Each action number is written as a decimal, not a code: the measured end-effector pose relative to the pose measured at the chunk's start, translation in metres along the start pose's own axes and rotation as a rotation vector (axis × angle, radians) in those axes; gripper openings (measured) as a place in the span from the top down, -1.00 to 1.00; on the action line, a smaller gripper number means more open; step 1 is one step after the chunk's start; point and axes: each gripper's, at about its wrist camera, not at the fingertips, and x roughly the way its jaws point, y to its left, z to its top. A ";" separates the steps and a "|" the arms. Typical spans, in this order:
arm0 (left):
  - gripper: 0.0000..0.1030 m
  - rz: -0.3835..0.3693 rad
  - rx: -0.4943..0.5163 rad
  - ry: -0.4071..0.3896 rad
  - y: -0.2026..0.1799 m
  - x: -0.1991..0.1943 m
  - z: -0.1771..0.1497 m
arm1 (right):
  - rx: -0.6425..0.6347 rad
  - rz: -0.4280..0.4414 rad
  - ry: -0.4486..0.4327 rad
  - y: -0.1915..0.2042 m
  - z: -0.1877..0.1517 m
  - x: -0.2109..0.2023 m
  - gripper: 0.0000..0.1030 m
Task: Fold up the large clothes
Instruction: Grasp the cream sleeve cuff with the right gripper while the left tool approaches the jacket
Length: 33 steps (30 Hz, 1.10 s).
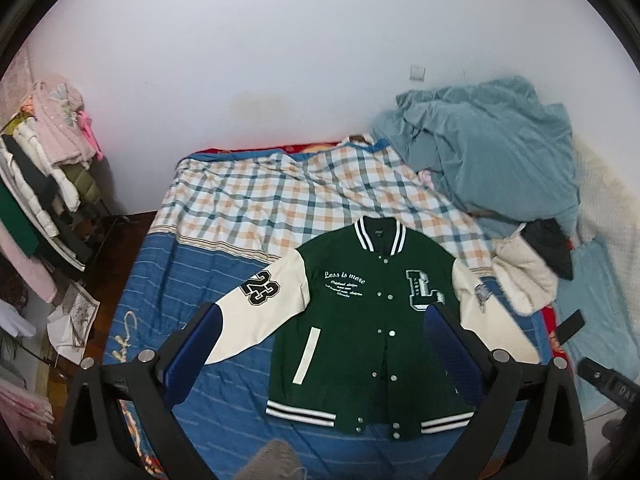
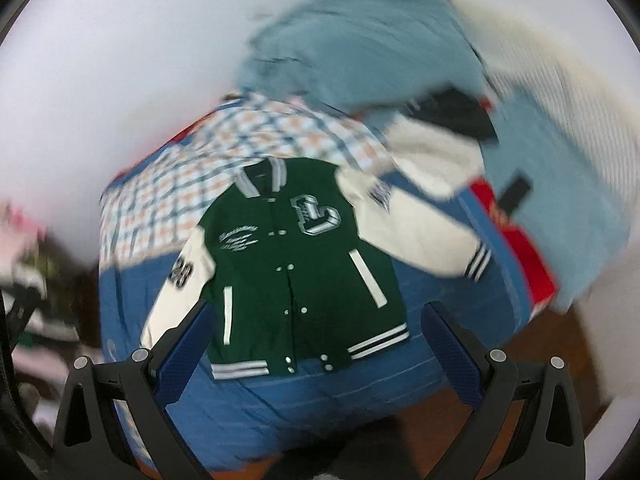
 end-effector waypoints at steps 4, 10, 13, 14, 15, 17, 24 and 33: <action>-1.00 0.059 0.019 0.091 -0.024 0.073 -0.019 | 0.204 -0.050 0.028 -0.086 -0.010 0.082 -0.41; -1.00 0.198 0.076 0.206 -0.067 0.191 -0.067 | 0.516 -0.104 0.120 -0.239 -0.028 0.234 -0.51; -1.00 0.227 0.062 0.311 -0.082 0.252 -0.097 | 0.659 -0.078 0.129 -0.307 -0.035 0.308 -0.53; -1.00 0.233 0.055 0.343 -0.089 0.272 -0.107 | 0.709 -0.051 0.130 -0.329 -0.038 0.335 -0.53; -1.00 0.235 0.051 0.369 -0.096 0.291 -0.116 | 0.755 -0.026 0.127 -0.349 -0.040 0.360 -0.53; -1.00 0.245 0.049 0.406 -0.105 0.317 -0.127 | 0.834 0.013 0.114 -0.377 -0.042 0.403 -0.53; -1.00 0.244 0.085 0.440 -0.151 0.373 -0.139 | 0.951 0.061 0.034 -0.408 -0.014 0.486 -0.18; -1.00 0.158 0.174 0.352 -0.209 0.393 -0.104 | 0.685 -0.043 -0.283 -0.387 0.132 0.418 0.70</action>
